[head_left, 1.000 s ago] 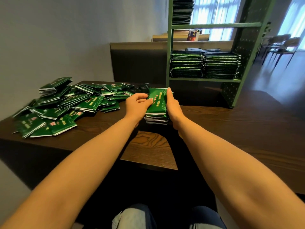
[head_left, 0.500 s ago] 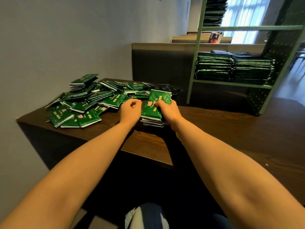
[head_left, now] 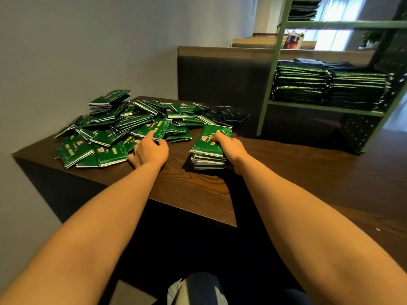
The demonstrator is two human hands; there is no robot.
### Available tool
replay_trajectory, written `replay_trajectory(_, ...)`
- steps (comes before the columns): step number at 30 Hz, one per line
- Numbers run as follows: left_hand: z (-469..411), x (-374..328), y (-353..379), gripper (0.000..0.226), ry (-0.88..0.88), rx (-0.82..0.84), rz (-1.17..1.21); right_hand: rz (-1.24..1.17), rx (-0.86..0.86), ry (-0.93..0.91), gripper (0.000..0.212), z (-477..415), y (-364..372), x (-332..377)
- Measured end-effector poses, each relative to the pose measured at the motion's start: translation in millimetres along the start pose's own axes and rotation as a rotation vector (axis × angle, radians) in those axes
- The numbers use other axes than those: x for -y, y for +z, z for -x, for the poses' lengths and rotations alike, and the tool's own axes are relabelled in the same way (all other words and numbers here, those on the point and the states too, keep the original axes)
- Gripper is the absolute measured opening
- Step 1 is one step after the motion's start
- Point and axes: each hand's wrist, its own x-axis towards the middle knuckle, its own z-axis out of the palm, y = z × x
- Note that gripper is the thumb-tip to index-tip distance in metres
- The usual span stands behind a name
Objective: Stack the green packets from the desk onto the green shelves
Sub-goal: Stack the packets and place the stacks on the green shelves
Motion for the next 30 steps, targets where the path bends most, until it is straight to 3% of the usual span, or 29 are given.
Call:
replay_trajectory(7, 13.6, 2.0, -6.9, 0.017, 0.007, -0.202, 0.436, 0.011, -0.009, -0.031, 0.033, 4.8, -4.0, -2.5)
replay_trajectory(9, 12.8, 3.1, -7.6, 0.024, 0.012, -0.167, 0.449, 0.000, -0.009, -0.058, 0.026, 12.6, -3.2, -0.9)
replay_trajectory(13, 10.6, -0.9, -12.3, 0.071, -0.001, 0.009, 0.483, -0.031, -0.002, -0.080, 0.035, 14.6, -0.9, -3.1)
replay_trajectory(17, 19.5, -11.2, -19.9, 0.053, -0.019, 0.067, 0.580, -0.063, 0.003, -0.063, 0.081, 1.9, -1.6, -11.3)
replay_trajectory(19, 26.1, -20.7, -24.0, 0.051, -0.058, 0.089, 0.677, -0.056, -0.001, -0.057, 0.094, -7.3, -3.4, -18.4)
replay_trajectory(22, 33.5, -35.1, -29.6, 0.050, -0.117, 0.158, 0.890, -0.077, -0.023, -0.069, 0.097, 3.0, -5.3, -15.3)
replay_trajectory(24, 38.9, -45.1, -34.0, 0.048, -0.103, 0.150, 0.943, -0.079, -0.037, -0.081, 0.084, 23.4, -4.8, -5.8)
replay_trajectory(26, 46.3, -53.4, -36.7, 0.045, -0.082, 0.147, 0.944, -0.097, -0.036, -0.101, 0.068, 34.2, -3.5, -2.3)
replay_trajectory(30, 63.0, -59.3, -33.3, 0.041, -0.026, 0.230, 0.806, -0.089, -0.065, -0.147, 0.075, 32.5, -3.8, -4.0)
